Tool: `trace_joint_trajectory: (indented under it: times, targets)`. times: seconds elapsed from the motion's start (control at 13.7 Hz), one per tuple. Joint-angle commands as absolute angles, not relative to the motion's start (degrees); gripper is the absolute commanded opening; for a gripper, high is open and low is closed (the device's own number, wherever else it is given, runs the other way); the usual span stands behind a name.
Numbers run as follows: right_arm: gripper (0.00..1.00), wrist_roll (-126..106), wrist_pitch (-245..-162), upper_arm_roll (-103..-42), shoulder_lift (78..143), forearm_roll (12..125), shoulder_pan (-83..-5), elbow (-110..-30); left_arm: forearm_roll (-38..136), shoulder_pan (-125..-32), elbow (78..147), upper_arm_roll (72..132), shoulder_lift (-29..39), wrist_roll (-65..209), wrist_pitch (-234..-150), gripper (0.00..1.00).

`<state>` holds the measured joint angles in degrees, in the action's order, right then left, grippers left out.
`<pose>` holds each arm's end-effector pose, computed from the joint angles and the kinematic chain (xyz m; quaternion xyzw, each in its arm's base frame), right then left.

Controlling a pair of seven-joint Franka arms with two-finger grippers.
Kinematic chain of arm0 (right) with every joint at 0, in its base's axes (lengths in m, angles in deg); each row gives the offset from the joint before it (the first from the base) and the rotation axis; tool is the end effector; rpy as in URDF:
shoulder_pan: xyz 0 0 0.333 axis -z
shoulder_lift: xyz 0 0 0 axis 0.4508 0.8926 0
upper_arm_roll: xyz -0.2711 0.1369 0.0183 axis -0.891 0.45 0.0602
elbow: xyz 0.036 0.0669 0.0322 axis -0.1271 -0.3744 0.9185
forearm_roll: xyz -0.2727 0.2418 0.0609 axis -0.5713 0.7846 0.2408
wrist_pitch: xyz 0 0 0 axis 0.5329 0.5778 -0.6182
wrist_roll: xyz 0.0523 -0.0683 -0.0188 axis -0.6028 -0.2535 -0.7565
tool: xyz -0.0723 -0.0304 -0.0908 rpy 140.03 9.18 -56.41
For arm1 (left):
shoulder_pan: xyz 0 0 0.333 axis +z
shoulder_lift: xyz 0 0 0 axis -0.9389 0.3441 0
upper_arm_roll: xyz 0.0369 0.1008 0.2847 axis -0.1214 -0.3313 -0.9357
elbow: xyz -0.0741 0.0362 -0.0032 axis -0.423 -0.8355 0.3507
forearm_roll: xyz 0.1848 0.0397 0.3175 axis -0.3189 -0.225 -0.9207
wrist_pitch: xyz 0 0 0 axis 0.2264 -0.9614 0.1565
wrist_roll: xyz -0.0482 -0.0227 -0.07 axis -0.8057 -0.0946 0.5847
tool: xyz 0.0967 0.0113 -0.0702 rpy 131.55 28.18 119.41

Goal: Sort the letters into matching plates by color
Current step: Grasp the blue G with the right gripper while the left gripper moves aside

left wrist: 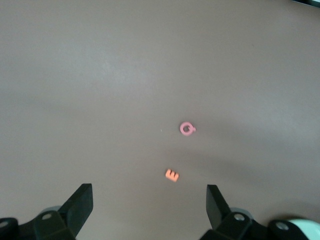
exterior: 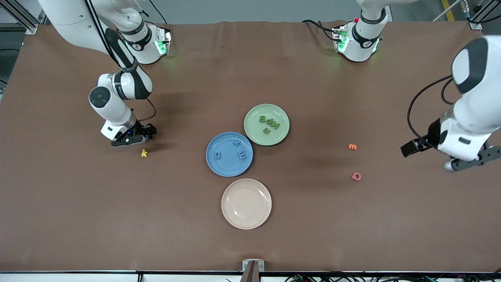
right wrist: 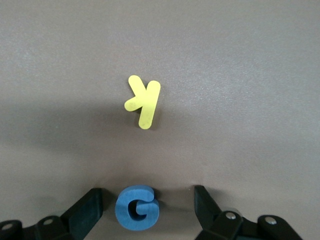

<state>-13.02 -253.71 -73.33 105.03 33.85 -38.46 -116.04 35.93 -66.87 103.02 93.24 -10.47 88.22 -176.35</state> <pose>0.4495 0.0358 0.1592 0.9945 0.1009 0.0231 0.0129 0.5918 -0.0530 0.5178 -0.9905 -0.1349 -0.0165 0.0194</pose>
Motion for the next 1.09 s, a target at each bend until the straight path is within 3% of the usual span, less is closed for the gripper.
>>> trace_joint_trajectory:
  times: [0.0,0.65,1.02]
  targets:
    - [0.83,-12.90,-253.66,-72.49,105.27,34.22,-36.64,-116.43,37.51,-70.65,105.37,90.04,-16.69,86.35,-172.32,1.00]
    - [0.83,-12.29,-251.55,-72.31,104.83,34.75,-36.46,-116.08,41.20,-73.92,104.84,87.14,-24.70,82.31,-160.98,1.00]
    - [0.67,-12.29,-251.55,-72.31,104.83,34.75,-36.55,-116.08,40.41,-73.39,104.84,87.22,-26.11,80.29,-159.30,1.00]
